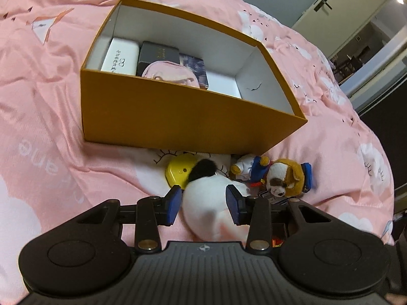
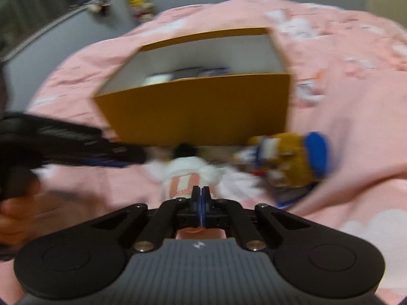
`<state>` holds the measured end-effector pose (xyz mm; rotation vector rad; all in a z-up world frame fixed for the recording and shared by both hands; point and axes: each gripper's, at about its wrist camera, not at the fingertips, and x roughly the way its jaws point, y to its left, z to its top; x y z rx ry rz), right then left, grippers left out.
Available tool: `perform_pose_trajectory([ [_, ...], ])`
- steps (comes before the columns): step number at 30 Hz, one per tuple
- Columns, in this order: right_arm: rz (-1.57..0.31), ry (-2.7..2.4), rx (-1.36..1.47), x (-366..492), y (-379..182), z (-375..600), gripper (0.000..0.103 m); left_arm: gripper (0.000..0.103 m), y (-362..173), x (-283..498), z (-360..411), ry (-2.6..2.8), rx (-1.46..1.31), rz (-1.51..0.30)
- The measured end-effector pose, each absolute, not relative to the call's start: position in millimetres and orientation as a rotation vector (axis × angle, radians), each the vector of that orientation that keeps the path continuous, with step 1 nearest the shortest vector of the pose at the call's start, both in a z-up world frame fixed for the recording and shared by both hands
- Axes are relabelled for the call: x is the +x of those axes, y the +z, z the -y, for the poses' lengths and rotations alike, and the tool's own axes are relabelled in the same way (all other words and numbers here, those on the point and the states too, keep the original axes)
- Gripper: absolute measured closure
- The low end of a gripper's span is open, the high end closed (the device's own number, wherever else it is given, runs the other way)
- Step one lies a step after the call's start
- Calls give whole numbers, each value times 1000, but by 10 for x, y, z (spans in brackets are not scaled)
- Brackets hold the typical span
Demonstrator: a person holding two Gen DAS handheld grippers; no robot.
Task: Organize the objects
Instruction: 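Move both tools toward the white plush toy beside the orange box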
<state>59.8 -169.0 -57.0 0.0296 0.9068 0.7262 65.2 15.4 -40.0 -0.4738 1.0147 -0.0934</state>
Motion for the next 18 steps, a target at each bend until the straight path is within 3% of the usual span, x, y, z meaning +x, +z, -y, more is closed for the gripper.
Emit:
perform_pose_trajectory([
  [7,-932,872,35,406,-533,1471,100,57,-417,645,-215,-100,-492,-1034],
  [18,-1004,605,113,651,-679,1702,96,57,-610,683,-214,-83,-478,-1135],
])
